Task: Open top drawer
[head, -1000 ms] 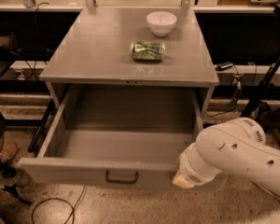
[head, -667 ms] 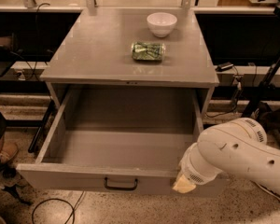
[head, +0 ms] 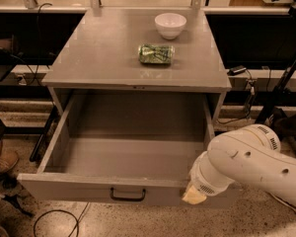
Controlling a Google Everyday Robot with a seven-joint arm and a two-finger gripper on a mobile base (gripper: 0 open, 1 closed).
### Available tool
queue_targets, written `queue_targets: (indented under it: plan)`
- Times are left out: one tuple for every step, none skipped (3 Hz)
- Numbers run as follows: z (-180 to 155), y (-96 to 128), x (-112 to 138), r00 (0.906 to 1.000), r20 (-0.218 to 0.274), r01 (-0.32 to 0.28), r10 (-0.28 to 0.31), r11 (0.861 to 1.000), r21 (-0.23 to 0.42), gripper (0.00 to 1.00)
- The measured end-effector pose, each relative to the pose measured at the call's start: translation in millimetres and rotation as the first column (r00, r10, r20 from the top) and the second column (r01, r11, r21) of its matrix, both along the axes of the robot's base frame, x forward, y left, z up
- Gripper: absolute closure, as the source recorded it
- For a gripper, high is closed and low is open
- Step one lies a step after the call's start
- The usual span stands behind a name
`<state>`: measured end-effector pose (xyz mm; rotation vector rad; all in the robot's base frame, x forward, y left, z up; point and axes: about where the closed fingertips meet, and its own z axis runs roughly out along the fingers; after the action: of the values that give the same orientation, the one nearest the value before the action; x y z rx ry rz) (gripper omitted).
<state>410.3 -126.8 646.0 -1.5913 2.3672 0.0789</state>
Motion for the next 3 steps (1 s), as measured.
queue_targets:
  plan:
    - [0, 0, 0, 1.0, 0.001, -0.001, 0.001, 1.0, -0.001, 0.28]
    - [14, -4, 2, 0.9994, 0.034, -0.009, 0.008, 1.0, 0.02, 0.0]
    - [32, -11, 3, 0.9969, 0.076, -0.023, 0.02, 0.999, 0.031, 0.0]
